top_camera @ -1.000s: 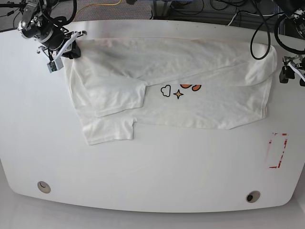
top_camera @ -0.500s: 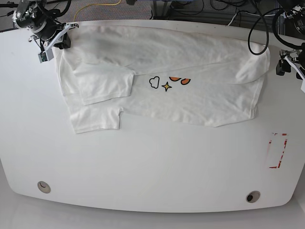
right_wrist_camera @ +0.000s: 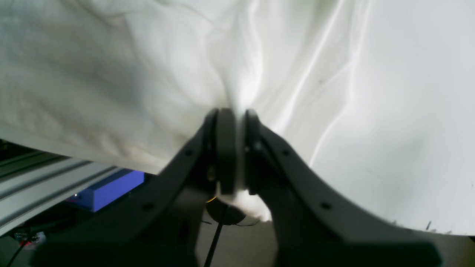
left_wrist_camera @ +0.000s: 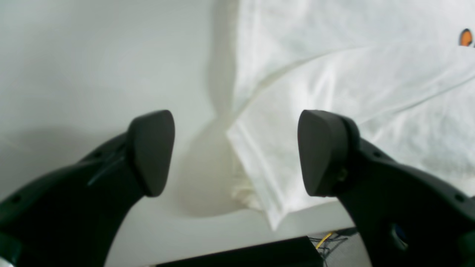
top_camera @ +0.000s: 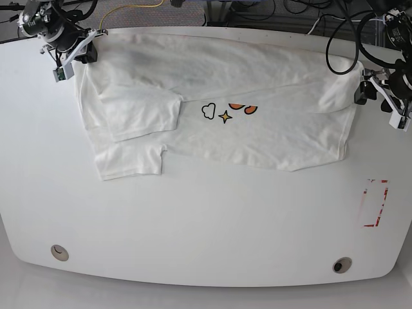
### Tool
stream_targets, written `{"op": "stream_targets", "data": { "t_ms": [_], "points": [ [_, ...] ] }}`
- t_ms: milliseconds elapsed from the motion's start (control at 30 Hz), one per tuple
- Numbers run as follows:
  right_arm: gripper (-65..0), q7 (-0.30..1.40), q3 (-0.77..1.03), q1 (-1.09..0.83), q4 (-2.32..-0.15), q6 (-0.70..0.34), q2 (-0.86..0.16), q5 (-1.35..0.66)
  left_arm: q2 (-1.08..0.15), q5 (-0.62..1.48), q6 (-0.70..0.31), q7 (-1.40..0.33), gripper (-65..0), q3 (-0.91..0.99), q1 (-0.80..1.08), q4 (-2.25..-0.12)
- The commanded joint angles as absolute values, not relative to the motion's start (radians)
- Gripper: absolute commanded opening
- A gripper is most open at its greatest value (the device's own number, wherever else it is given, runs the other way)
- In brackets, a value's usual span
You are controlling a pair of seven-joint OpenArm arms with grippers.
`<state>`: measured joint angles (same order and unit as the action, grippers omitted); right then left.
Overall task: Fold the T-shirt properly
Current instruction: 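Regrasp the shirt edge with both grippers, then open both grippers and release the shirt edge again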
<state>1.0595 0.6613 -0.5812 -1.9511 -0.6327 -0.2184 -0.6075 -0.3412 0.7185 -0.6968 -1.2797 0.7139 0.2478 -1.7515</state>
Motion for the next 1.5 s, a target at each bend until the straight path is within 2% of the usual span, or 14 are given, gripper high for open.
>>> {"op": "stream_targets", "data": {
  "t_ms": [0,433,700,767,933,1133,1233,1300,1467],
  "points": [
    [-60.9,1.046,0.667,-0.584,-1.968,-0.639,-0.229,-0.621,-0.358,0.727,-0.698,-1.287,-16.1,0.717,0.271,-1.768],
    [-60.9,1.046,0.667,-0.584,-1.968,-0.639,-0.228,-0.628,-0.355,0.717,-0.698,-1.227,-16.4,0.665,0.348,-1.759],
    [-60.9,1.046,0.667,-0.584,-1.968,-0.639,-0.226,-0.630,-0.349,0.707,-0.698,-1.224,-16.9,0.622,0.346,-1.682],
    [-60.9,1.046,0.667,-0.584,-1.968,-0.639,-0.226,-0.630,-0.349,0.696,-0.698,-1.222,-19.2,0.622,0.346,-1.672],
    [-60.9,1.046,0.667,-0.584,-1.968,-0.639,-0.226,-0.630,-0.349,0.696,-0.698,-1.221,-30.0,0.621,0.346,-1.673],
    [-60.9,1.046,0.667,-0.584,-1.968,-0.639,-0.226,-0.630,-0.349,0.661,-0.698,-1.221,-50.4,0.621,0.329,-1.658],
    [-60.9,1.046,0.667,-0.584,-1.968,-0.639,-0.226,-0.630,-0.349,0.615,-0.698,-1.221,-58.1,0.622,0.303,-1.655],
    [-60.9,1.046,0.670,-0.584,-1.969,-0.639,-0.226,-0.630,-0.349,0.576,-0.698,-1.221,-61.1,0.622,0.292,-1.655],
    [-60.9,1.046,0.674,-0.584,-1.969,-0.641,-0.232,-0.630,-0.355,0.521,-0.698,-1.221,-61.4,0.621,0.286,-1.655]
  ]
}}
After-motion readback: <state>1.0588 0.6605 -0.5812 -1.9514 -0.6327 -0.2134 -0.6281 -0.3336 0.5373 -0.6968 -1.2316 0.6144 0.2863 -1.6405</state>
